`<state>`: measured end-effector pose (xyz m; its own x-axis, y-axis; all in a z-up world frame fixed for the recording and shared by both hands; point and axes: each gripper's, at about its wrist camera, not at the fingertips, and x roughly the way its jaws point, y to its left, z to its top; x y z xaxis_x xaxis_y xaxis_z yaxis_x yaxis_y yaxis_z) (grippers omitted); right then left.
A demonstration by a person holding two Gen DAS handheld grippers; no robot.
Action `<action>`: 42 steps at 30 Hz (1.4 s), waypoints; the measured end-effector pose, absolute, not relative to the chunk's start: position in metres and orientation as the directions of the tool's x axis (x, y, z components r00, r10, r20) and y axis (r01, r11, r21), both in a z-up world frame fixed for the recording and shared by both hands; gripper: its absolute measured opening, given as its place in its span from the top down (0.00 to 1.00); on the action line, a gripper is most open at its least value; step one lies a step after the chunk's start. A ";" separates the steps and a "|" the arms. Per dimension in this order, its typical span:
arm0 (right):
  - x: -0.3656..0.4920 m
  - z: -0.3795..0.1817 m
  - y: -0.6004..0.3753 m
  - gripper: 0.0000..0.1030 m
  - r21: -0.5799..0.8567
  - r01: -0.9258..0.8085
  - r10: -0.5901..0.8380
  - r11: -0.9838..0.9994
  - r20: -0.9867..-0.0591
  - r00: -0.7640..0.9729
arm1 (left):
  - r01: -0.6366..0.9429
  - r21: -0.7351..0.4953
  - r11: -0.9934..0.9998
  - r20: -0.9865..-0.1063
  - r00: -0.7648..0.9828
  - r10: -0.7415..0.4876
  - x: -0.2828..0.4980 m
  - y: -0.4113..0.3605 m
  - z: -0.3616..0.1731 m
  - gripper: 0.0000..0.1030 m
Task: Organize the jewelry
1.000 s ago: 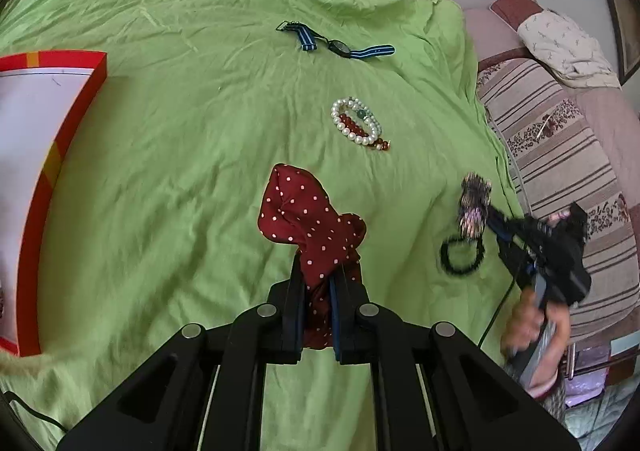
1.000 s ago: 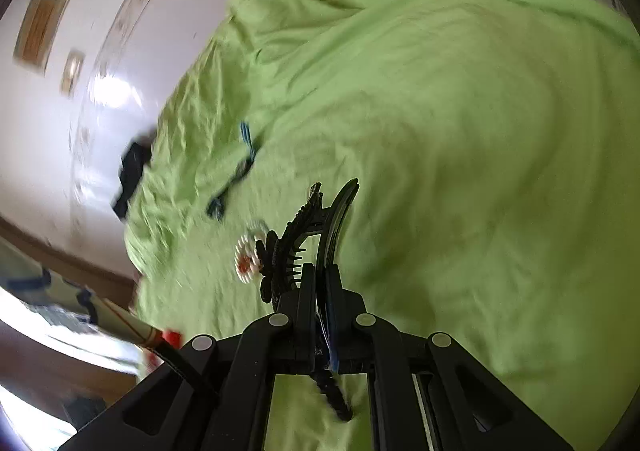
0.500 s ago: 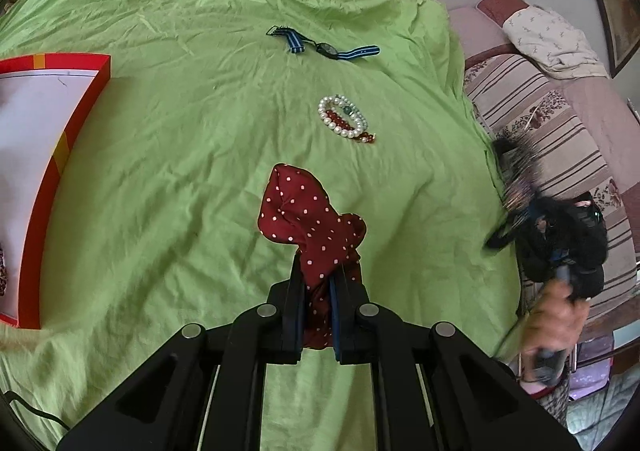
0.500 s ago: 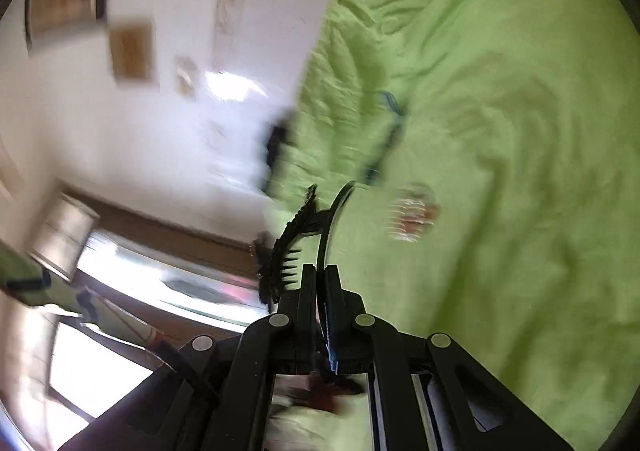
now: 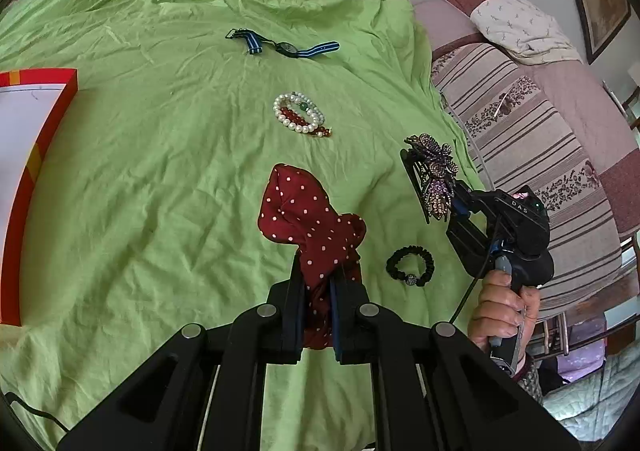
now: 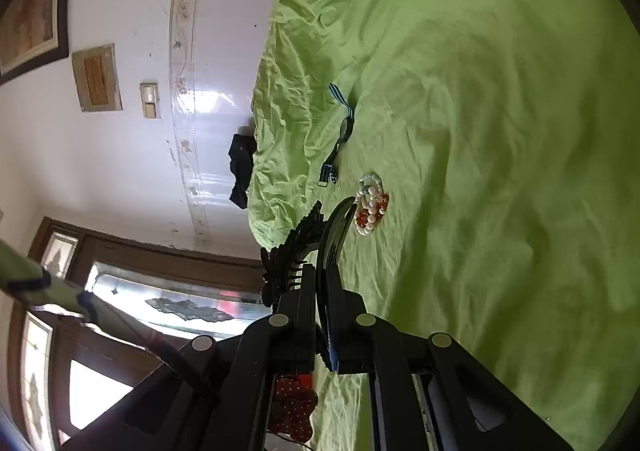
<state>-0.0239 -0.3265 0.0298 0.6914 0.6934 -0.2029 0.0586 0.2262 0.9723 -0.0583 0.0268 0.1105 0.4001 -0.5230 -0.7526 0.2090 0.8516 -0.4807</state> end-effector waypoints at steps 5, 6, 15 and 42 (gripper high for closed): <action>-0.028 0.032 -0.323 0.95 0.969 0.050 0.706 0.242 -0.211 0.676 | 0.197 -0.475 0.857 -0.759 0.401 -0.513 -0.060 0.025 0.110 0.91; -0.031 0.035 -0.320 0.95 0.967 0.041 0.710 0.250 -0.212 0.671 | 0.195 -0.476 0.858 -0.759 0.402 -0.513 -0.062 0.026 0.110 0.91; -0.034 0.082 -0.244 0.95 0.933 -0.052 0.777 0.356 -0.265 0.571 | 0.130 -0.466 0.875 -0.738 0.489 -0.465 -0.080 0.085 0.132 0.91; 0.108 0.094 0.130 0.95 0.631 -0.313 0.704 0.709 -0.651 0.283 | -0.317 -0.381 0.868 -0.819 0.553 -0.157 0.069 0.373 0.105 0.90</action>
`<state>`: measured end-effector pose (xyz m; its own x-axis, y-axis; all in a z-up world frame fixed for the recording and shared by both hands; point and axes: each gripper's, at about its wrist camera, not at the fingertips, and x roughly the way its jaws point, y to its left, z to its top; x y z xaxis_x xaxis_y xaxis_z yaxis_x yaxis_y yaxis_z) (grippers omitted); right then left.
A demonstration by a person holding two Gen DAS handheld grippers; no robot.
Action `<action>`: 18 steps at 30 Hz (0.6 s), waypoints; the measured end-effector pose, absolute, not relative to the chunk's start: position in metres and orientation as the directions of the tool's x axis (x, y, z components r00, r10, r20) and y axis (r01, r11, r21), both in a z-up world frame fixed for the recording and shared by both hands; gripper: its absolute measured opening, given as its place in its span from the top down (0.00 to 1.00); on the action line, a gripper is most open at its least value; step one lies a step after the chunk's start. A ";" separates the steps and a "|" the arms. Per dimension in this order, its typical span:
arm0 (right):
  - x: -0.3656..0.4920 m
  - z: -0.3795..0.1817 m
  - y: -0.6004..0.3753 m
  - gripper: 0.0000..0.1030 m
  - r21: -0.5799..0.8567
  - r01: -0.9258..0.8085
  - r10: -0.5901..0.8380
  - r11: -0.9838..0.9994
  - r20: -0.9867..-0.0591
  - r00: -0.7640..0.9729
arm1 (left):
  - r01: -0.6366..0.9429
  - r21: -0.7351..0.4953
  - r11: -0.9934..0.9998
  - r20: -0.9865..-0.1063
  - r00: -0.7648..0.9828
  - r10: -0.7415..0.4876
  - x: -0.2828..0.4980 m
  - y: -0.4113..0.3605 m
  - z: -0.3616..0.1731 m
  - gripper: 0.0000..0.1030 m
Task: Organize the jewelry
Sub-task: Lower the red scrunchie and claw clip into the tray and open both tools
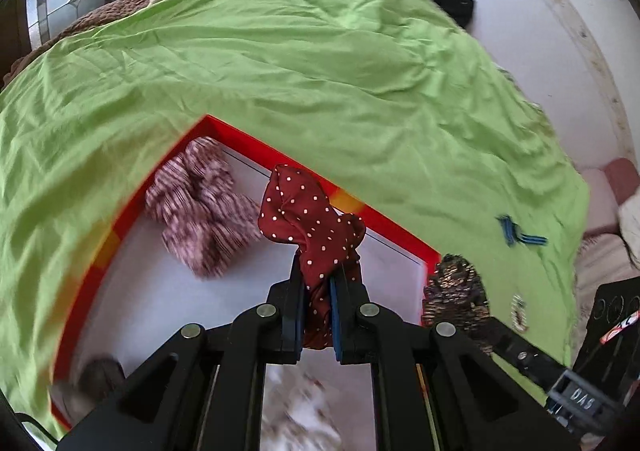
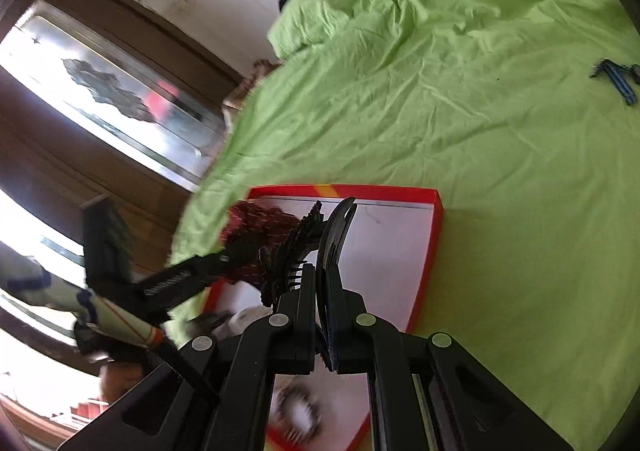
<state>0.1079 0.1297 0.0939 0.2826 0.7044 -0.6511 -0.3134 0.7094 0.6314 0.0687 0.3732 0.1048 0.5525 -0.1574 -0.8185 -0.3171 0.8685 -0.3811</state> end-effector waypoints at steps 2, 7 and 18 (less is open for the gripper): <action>0.118 0.081 0.142 0.95 0.613 -0.307 0.685 0.728 -0.673 0.279 | -0.331 -0.373 0.867 -0.827 0.541 -0.149 0.078 0.381 0.095 0.90; 0.124 0.070 0.164 0.93 0.542 -0.341 0.635 0.768 -0.711 0.301 | -0.327 -0.384 0.864 -0.826 0.541 -0.162 0.086 0.387 0.084 0.86; 0.112 0.103 0.146 0.65 0.438 -0.380 0.574 0.814 -0.701 0.422 | -0.297 -0.417 0.859 -0.794 0.579 -0.185 0.074 0.380 0.100 0.65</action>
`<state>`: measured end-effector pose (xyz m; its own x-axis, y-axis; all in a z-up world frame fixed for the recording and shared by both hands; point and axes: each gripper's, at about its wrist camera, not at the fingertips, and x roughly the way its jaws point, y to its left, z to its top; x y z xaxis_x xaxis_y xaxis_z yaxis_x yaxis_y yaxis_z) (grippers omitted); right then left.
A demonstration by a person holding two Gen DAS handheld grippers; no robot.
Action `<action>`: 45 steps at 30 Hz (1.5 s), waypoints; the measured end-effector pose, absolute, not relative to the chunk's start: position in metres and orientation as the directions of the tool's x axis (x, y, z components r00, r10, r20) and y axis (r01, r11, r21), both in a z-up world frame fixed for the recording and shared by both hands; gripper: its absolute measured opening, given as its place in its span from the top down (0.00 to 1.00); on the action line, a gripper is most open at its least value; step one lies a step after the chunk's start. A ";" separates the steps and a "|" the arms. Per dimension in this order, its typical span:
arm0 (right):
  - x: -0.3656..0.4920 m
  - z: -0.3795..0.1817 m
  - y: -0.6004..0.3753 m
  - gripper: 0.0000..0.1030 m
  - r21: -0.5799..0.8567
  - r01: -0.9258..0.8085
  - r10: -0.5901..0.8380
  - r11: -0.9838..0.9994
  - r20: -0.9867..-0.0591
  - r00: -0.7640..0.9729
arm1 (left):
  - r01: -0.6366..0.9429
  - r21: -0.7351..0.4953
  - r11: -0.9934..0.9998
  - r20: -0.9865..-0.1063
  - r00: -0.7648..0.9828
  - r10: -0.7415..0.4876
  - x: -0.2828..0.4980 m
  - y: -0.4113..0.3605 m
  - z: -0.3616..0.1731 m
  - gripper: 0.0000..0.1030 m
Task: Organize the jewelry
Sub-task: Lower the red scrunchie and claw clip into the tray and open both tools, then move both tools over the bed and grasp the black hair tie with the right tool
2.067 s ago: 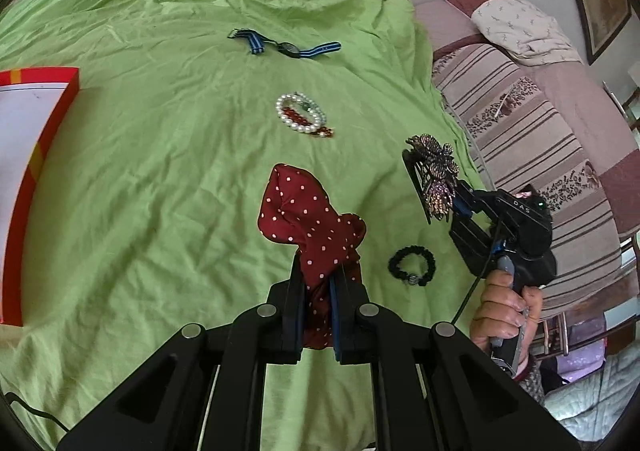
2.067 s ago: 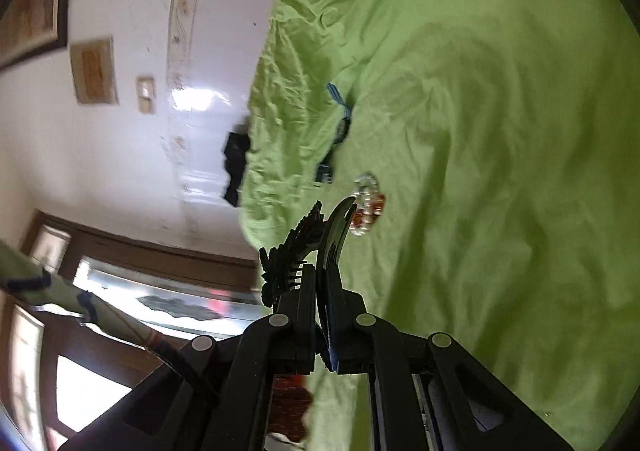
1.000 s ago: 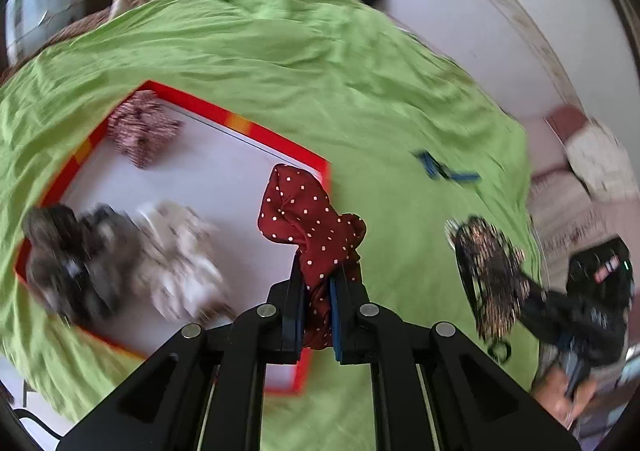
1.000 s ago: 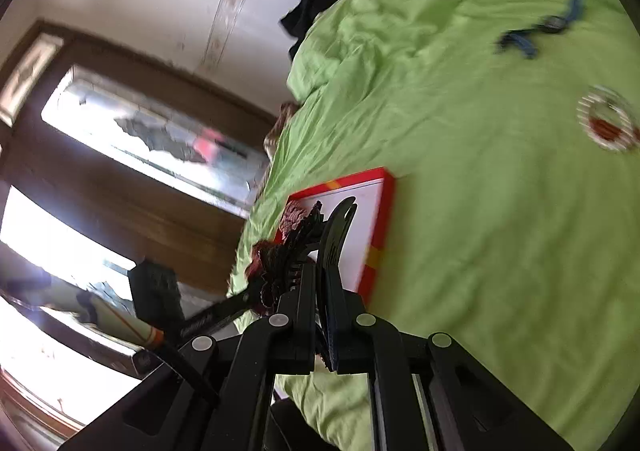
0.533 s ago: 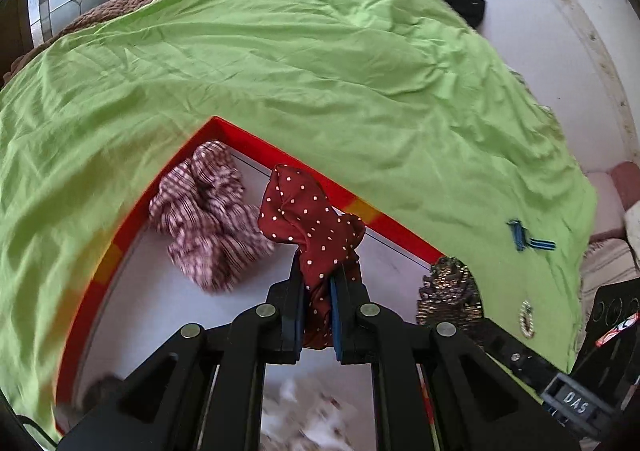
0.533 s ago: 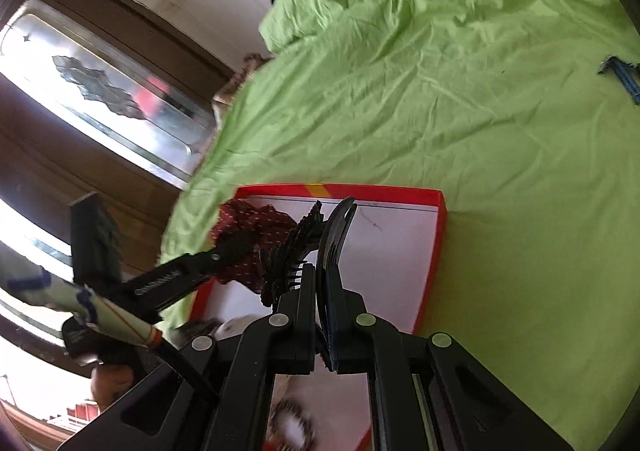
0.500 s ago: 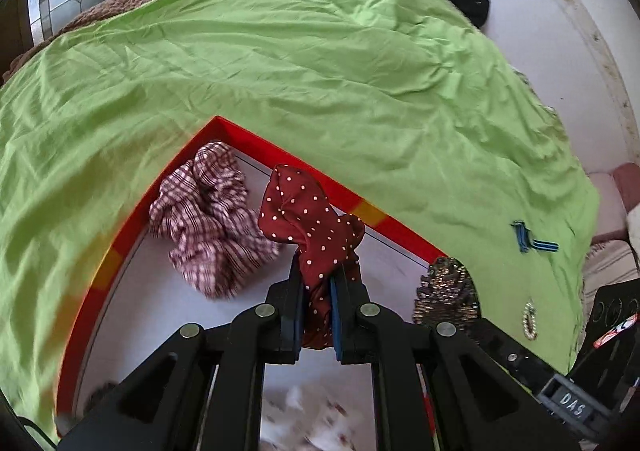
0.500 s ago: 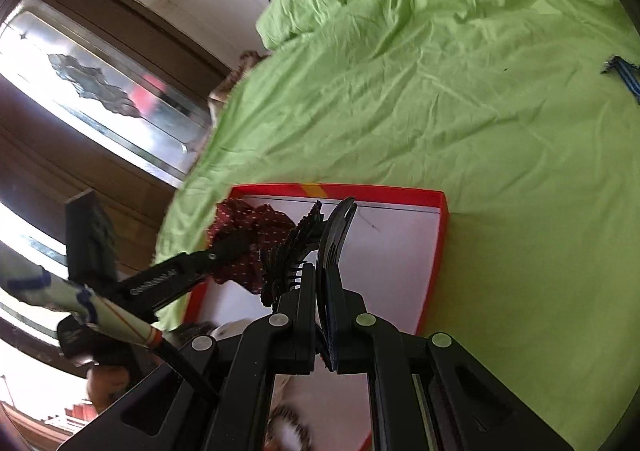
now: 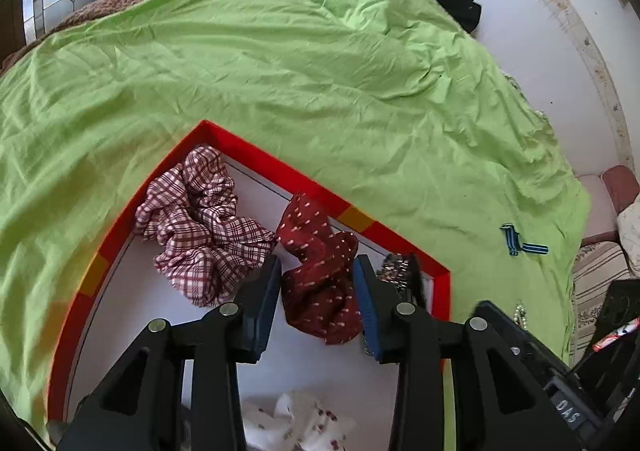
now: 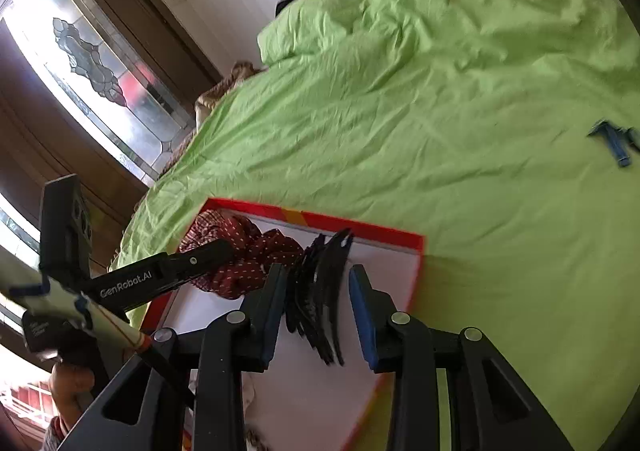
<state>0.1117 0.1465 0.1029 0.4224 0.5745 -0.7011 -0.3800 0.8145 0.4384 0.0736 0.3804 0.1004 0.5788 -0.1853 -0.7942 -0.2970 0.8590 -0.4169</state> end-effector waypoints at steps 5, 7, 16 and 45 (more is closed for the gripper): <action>0.072 0.128 0.112 0.59 0.302 -0.426 0.501 0.853 -0.702 0.506 | -0.296 -0.408 0.864 -0.783 0.600 -0.165 0.054 0.374 0.125 0.64; 0.055 0.131 0.098 0.59 0.254 -0.434 0.472 0.865 -0.708 0.526 | -0.294 -0.399 0.869 -0.781 0.606 -0.153 0.039 0.366 0.139 0.64; -0.020 0.117 0.011 0.55 0.195 -0.337 0.362 0.921 -0.749 0.556 | -0.208 -0.309 0.928 -0.761 0.639 -0.111 -0.038 0.290 0.179 0.51; -0.116 0.073 -0.263 0.48 0.330 0.200 0.112 0.923 -0.726 0.679 | 0.108 -0.221 0.969 -0.813 0.528 -0.244 -0.051 0.059 0.146 0.47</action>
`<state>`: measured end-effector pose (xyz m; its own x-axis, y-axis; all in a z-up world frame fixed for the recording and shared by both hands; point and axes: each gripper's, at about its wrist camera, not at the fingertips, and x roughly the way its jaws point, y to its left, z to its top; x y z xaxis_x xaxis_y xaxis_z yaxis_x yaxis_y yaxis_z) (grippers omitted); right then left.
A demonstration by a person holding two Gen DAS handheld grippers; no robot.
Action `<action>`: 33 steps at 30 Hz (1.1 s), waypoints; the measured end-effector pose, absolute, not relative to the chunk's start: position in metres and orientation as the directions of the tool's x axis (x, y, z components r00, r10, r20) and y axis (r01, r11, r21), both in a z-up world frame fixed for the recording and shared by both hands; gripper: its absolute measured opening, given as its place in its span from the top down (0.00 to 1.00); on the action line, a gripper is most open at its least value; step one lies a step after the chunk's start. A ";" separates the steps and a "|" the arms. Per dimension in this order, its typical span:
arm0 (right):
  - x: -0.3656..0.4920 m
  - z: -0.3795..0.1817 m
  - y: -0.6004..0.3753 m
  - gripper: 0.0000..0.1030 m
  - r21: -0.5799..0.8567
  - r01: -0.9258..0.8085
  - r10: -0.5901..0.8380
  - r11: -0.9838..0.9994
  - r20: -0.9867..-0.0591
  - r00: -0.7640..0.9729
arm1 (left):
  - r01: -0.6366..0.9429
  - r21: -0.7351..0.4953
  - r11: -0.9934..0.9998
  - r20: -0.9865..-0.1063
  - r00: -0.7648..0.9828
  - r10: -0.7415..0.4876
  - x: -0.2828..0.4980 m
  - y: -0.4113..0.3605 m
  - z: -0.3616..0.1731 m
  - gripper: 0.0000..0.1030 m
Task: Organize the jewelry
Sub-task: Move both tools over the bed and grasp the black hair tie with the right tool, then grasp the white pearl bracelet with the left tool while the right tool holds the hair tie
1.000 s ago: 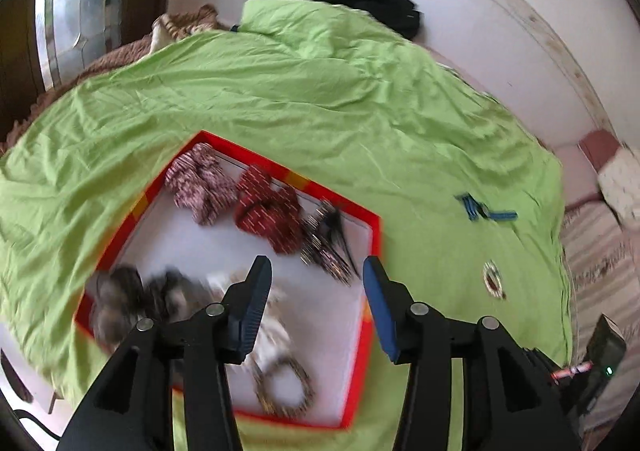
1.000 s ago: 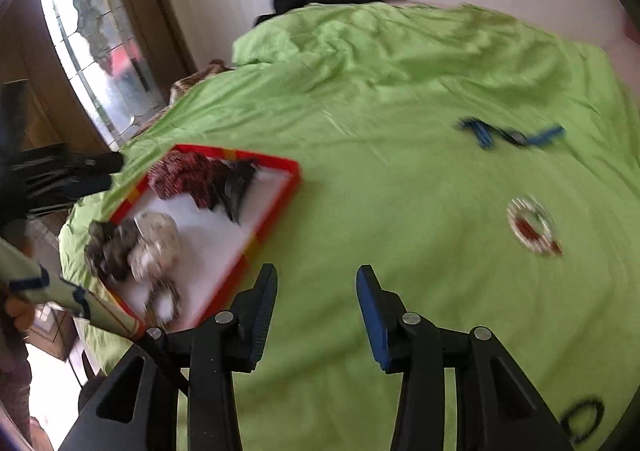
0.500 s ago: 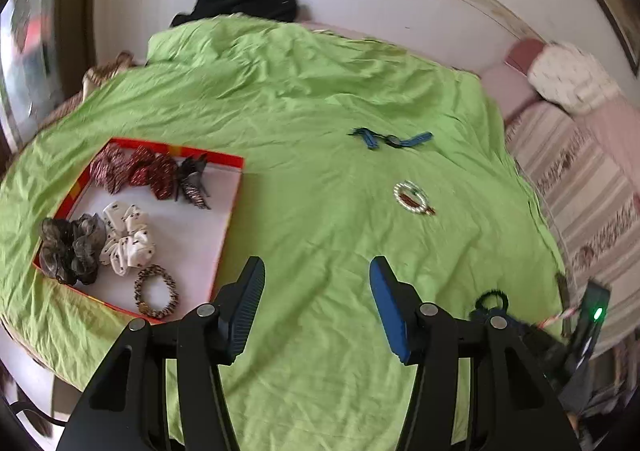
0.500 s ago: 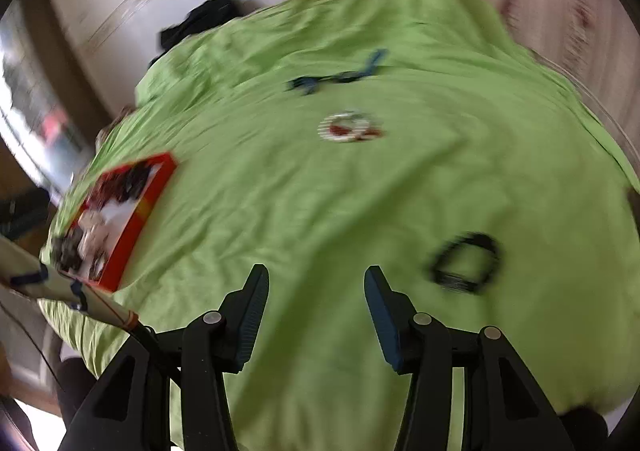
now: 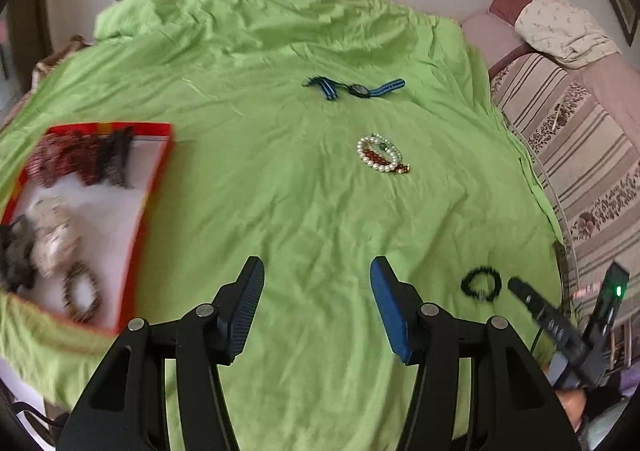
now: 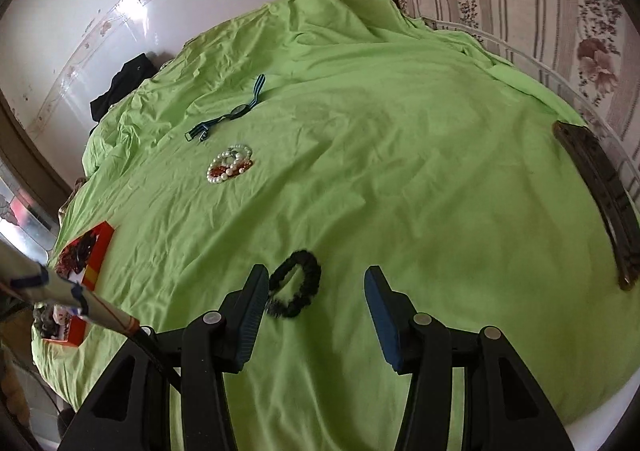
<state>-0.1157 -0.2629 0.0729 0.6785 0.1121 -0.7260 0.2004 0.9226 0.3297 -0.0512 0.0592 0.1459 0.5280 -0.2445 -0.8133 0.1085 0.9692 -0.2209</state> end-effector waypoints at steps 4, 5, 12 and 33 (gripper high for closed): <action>-0.108 0.064 -0.268 0.48 0.362 0.170 0.148 0.917 -0.702 0.697 | 0.129 -0.265 0.956 -0.815 0.500 -0.293 0.009 0.034 0.129 0.51; -0.107 0.060 -0.271 0.48 0.375 0.160 0.165 0.913 -0.698 0.697 | 0.137 -0.281 0.950 -0.816 0.487 -0.312 0.022 0.027 0.124 0.57; -0.097 0.043 -0.291 0.48 0.490 0.163 0.265 0.856 -0.687 0.676 | 0.103 -0.351 0.931 -0.836 0.414 -0.361 0.127 -0.019 0.071 0.75; -0.089 0.034 -0.293 0.48 0.525 0.167 0.300 0.834 -0.687 0.662 | 0.164 -0.390 0.906 -0.822 0.381 -0.423 0.131 -0.009 0.071 0.91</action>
<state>-0.0886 -0.2931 0.0337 0.6623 0.2996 -0.6867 0.1674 0.8342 0.5254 0.1313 -0.0089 0.0709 0.3814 -0.4229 -0.8220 0.1644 0.9061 -0.3899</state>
